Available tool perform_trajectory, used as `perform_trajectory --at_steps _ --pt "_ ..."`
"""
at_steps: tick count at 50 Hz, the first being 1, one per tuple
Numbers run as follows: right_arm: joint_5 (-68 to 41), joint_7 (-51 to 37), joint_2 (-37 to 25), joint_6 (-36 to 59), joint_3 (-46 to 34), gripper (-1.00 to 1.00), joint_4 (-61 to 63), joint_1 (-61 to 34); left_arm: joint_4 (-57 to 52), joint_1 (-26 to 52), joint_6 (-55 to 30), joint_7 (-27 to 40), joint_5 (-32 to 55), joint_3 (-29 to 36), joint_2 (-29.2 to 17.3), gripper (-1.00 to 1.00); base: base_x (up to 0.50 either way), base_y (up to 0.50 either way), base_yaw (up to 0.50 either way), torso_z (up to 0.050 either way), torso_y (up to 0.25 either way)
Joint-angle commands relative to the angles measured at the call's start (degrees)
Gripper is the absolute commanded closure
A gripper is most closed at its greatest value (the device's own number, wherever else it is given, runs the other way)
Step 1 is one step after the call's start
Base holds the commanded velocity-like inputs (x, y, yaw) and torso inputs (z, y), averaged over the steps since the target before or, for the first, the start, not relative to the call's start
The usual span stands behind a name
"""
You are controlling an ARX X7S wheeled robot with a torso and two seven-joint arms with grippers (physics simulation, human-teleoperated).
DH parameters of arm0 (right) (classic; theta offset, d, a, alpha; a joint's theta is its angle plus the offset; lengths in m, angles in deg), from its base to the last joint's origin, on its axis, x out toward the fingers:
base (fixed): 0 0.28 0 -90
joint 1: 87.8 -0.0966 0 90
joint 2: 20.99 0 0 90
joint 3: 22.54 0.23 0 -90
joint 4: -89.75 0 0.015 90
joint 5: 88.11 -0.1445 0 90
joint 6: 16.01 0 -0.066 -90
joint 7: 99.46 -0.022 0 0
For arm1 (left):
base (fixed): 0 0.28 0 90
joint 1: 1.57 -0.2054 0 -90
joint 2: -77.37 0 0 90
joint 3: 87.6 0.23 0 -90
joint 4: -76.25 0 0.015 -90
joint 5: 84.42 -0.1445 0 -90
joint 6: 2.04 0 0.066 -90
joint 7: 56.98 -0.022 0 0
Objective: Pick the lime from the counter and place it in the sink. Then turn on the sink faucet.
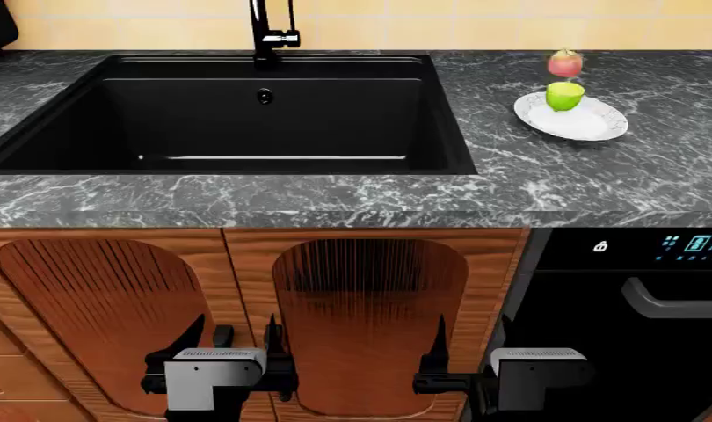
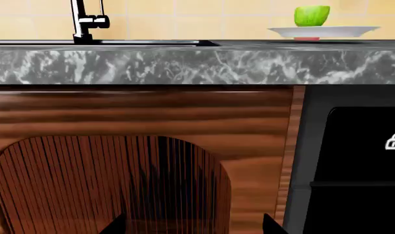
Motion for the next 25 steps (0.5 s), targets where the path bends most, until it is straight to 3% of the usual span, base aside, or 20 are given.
perform_trajectory --at_steps 1,12,14,17,19,21,25 --pt "-0.2 -1.4 -0.9 0.1 -1.5 -1.0 0.3 0.1 -0.5 -0.1 0.0 0.9 1.5 0.7 -0.9 -1.0 0.0 0.0 0.0 0.0 0.0" --pt "-0.7 -3.5 -2.7 0.9 -4.3 -1.0 0.9 0.1 -1.3 -1.2 1.7 1.1 4.0 3.4 -3.3 -1.0 0.0 0.0 0.0 0.0 0.0" --pt "-1.2 -3.7 -2.8 0.9 -4.5 -1.0 1.1 0.2 5.7 -0.6 8.0 1.5 2.9 4.0 -3.2 -1.0 0.0 0.0 0.0 0.0 0.0" --pt "-1.3 -4.3 -3.2 1.3 -4.7 -1.0 1.4 0.2 0.9 -0.9 3.3 2.2 3.4 4.1 -3.6 -1.0 0.0 0.0 0.0 0.0 0.0" --pt "-1.4 -4.7 -3.3 1.1 -4.9 -1.0 1.0 0.1 6.0 -0.4 7.9 2.1 3.5 4.3 -3.5 -1.0 0.0 0.0 0.0 0.0 0.0" --pt "-1.6 -5.0 -3.4 0.8 -5.0 -1.0 1.1 0.1 2.3 -0.7 4.7 2.6 3.8 4.5 -3.9 -1.0 0.0 0.0 0.0 0.0 0.0" --pt "-1.8 -5.7 -3.7 0.5 -5.2 -1.0 1.1 0.2 7.2 0.0 8.6 3.0 3.9 4.6 -3.8 -1.0 0.0 0.0 0.0 0.0 0.0"
